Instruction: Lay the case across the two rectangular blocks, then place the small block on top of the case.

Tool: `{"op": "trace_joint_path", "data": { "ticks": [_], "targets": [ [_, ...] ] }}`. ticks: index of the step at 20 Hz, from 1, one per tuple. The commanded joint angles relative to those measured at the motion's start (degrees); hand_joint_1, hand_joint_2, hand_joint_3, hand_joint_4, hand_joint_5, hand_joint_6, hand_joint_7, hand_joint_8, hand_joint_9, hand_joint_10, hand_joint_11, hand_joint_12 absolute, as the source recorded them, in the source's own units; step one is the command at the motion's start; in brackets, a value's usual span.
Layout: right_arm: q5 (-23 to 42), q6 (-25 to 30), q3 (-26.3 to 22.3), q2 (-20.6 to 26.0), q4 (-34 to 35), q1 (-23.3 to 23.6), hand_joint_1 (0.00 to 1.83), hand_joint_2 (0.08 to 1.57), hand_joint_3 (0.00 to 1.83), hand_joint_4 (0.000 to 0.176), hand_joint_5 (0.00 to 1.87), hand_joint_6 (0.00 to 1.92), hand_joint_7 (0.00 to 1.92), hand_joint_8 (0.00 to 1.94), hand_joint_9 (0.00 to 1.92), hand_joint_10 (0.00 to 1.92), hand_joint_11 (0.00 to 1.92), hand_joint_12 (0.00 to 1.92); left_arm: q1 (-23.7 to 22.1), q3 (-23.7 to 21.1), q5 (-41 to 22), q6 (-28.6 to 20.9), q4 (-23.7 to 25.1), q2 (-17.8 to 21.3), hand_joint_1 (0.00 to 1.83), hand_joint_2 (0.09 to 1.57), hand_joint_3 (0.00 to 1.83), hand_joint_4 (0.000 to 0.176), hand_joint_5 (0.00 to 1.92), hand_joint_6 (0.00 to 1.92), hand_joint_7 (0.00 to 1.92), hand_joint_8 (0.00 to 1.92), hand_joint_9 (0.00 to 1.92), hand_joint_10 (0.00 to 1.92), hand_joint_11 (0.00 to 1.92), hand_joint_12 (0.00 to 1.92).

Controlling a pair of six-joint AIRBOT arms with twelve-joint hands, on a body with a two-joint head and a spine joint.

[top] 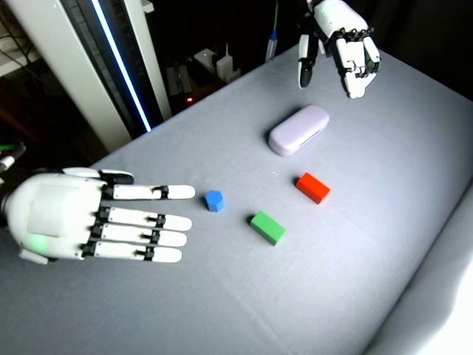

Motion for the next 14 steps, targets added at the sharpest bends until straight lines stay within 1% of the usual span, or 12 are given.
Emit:
{"op": "trace_joint_path", "data": {
  "ticks": [1,2,3,4,5,7,8,9,10,11,13,14],
  "targets": [
    [6.4,0.4,0.2,0.2,1.5,0.5,0.69,1.26,0.01,0.0,0.45,0.0,0.38,0.0,0.42,0.01,0.25,0.61,-1.1,0.7,-3.7,-0.1,0.4,-0.2,0.66,0.93,0.0,0.055,0.23,0.0,0.2,0.0,0.15,0.0,0.0,0.34],
    [6.2,0.4,0.3,0.1,1.4,0.5,0.65,1.26,0.0,0.0,0.45,0.0,0.39,0.0,0.43,0.01,0.28,0.62,-2.4,1.4,-0.4,-0.1,1.8,-0.4,0.66,0.91,0.0,0.062,0.23,0.0,0.21,0.0,0.18,0.0,0.0,0.47],
    [6.2,0.4,0.3,0.1,1.4,0.5,0.66,1.26,0.0,0.0,0.45,0.0,0.39,0.0,0.43,0.01,0.28,0.62,-4.1,2.3,3.4,-0.1,3.4,-0.9,0.66,0.9,0.0,0.06,0.23,0.0,0.21,0.0,0.19,0.0,0.0,0.55],
    [6.1,0.4,0.3,0.1,1.4,0.5,0.64,1.27,0.0,0.0,0.45,0.0,0.38,0.0,0.42,0.0,0.28,0.62,-5.2,2.9,5.8,-0.1,4.3,-1.4,0.69,0.87,0.0,0.048,0.26,0.0,0.24,0.0,0.23,0.0,0.01,0.61],
    [6.1,0.4,0.3,0.1,1.3,0.5,0.61,1.27,0.0,0.0,0.44,0.0,0.38,0.0,0.42,0.0,0.27,0.61,-6.6,3.9,9.1,-0.1,5.7,-2.2,0.72,0.85,0.0,0.045,0.27,0.0,0.23,0.0,0.24,0.0,0.02,0.63],
    [6.1,0.4,0.4,0.1,1.1,0.5,0.59,1.26,0.0,0.0,0.46,0.0,0.39,0.01,0.43,0.0,0.26,0.62,-8.7,5.7,15.0,-0.1,8.0,-3.9,0.76,0.82,0.0,0.071,0.27,0.0,0.24,0.01,0.26,0.01,0.0,0.63],
    [6.1,0.4,0.4,0.1,1.1,0.5,0.59,1.26,0.0,0.0,0.46,0.0,0.39,0.0,0.41,0.0,0.24,0.61,-9.3,6.4,17.0,-0.1,8.9,-4.6,0.77,0.81,0.0,0.075,0.26,0.0,0.24,0.0,0.23,0.01,0.0,0.57],
    [6.1,0.4,0.5,0.1,1.0,0.5,0.59,1.26,0.0,0.0,0.46,0.0,0.39,0.0,0.41,0.0,0.23,0.61,-9.7,6.9,19.0,-0.1,9.6,-5.2,0.76,0.81,0.0,0.068,0.26,0.0,0.25,0.01,0.23,0.01,0.0,0.56],
    [6.1,0.4,0.5,0.1,1.0,0.5,0.59,1.26,0.0,0.0,0.46,0.0,0.38,0.0,0.41,0.0,0.23,0.61,-9.9,7.4,20.4,0.0,9.9,-5.7,0.75,0.81,0.0,0.075,0.24,0.0,0.24,0.0,0.22,0.0,0.0,0.48],
    [6.1,0.4,0.5,0.1,1.0,0.5,0.59,1.26,0.0,0.0,0.46,0.0,0.38,0.0,0.42,0.0,0.24,0.61,-10.0,7.6,21.3,0.2,10.0,-6.1,0.75,0.8,0.0,0.072,0.24,0.0,0.25,0.0,0.22,0.0,0.0,0.49],
    [6.1,0.4,0.5,0.0,1.0,0.5,0.61,1.27,0.0,0.0,0.45,0.0,0.39,0.0,0.42,0.0,0.25,0.62,-10.6,8.5,24.1,1.7,10.0,-7.2,0.74,0.8,0.0,0.101,0.22,0.0,0.31,0.01,0.26,0.01,0.0,0.44],
    [6.1,0.4,0.5,0.0,1.0,0.5,0.6,1.28,0.01,0.0,0.44,0.0,0.39,0.0,0.42,0.0,0.25,0.62,-11.0,8.8,25.5,3.3,9.7,-7.7,0.76,0.79,0.0,0.099,0.24,0.0,0.33,0.01,0.29,0.01,0.0,0.46]
  ]
}}
